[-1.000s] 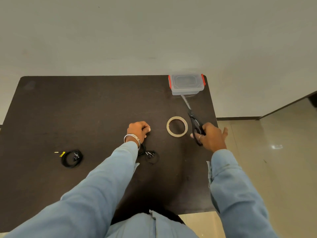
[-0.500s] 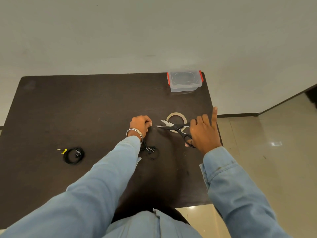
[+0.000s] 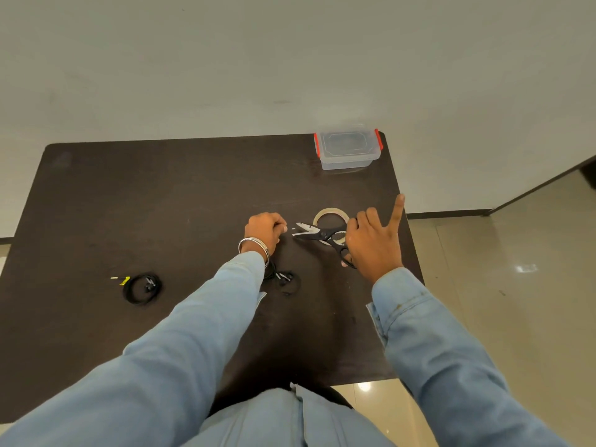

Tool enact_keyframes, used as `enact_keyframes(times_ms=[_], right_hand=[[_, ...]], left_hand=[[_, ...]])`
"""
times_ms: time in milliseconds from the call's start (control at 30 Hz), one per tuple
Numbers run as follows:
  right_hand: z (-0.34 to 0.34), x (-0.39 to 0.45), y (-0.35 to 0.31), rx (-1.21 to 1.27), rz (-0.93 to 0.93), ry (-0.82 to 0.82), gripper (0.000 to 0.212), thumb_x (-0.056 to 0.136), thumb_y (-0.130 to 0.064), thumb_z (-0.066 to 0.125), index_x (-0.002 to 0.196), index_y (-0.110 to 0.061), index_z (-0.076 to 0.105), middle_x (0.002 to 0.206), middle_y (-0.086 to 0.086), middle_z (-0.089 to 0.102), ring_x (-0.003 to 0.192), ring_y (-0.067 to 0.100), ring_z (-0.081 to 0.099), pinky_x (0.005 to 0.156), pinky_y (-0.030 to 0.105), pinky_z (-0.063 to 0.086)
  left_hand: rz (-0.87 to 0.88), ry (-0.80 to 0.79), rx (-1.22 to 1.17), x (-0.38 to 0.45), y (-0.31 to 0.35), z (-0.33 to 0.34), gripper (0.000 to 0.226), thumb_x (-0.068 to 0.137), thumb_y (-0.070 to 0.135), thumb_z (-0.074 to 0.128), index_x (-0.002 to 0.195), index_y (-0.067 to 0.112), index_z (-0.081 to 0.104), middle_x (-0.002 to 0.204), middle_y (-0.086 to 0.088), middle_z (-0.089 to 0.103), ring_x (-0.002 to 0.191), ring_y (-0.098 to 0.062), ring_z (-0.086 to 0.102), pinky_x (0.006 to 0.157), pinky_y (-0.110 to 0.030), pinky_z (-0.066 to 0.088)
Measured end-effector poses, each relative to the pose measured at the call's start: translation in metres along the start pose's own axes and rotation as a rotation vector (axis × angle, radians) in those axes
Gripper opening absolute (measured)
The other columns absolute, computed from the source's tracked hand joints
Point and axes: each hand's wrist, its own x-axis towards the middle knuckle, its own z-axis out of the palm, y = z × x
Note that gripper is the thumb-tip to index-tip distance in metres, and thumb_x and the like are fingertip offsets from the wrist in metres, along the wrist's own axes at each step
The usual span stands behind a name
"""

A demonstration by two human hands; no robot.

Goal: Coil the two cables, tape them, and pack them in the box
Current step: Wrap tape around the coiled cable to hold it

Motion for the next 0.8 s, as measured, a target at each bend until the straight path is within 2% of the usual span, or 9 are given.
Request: enact_keyframes(times_ms=[200,500,667,800], right_hand=[[-0.007,0.009,-0.001,-0.02,-0.04,0.027,0.034,0.089,-0.035,0.06,0.116,-0.015,0.058,0.121,0.009,0.058,0.126,0.028,0.043,0.106,0.068,-0.01],[-0.004,0.013,0.001,-0.034,-0.052,0.015,0.031,0.091,-0.032,0.06,0.115,-0.013,0.059,0.118,0.011,0.063,0.128,0.034,0.044,0.114,0.055,-0.006],[-0.001,0.009,0.001,0.003,-0.021,0.005,0.031,0.088,-0.036,0.062,0.11,-0.015,0.06,0.115,0.009,0.064,0.129,0.031,0.039,0.112,0.064,0.0],[0.006,0.006,0.0,-0.044,-0.023,0.005,0.036,0.087,-0.043,0.06,0.11,-0.015,0.06,0.117,0.01,0.057,0.125,0.029,0.039,0.107,0.07,0.007]], left_hand=[[0.036,-0.005,0.038,-0.003,0.001,-0.001,0.013,0.091,0.016,0.056,0.095,0.013,0.069,0.094,-0.008,0.069,0.073,-0.021,0.067,0.081,-0.035,0.057],[0.034,-0.002,0.031,-0.005,0.001,-0.001,0.014,0.092,0.015,0.056,0.097,0.011,0.069,0.097,-0.008,0.068,0.075,-0.022,0.066,0.08,-0.032,0.056],[0.01,-0.002,0.003,-0.006,-0.001,-0.001,0.014,0.092,0.015,0.055,0.095,0.012,0.068,0.096,-0.008,0.068,0.075,-0.021,0.065,0.078,-0.03,0.054],[-0.023,0.003,-0.034,-0.009,-0.002,0.001,0.015,0.093,0.013,0.051,0.09,0.012,0.065,0.093,-0.009,0.067,0.073,-0.021,0.065,0.073,-0.028,0.053]])
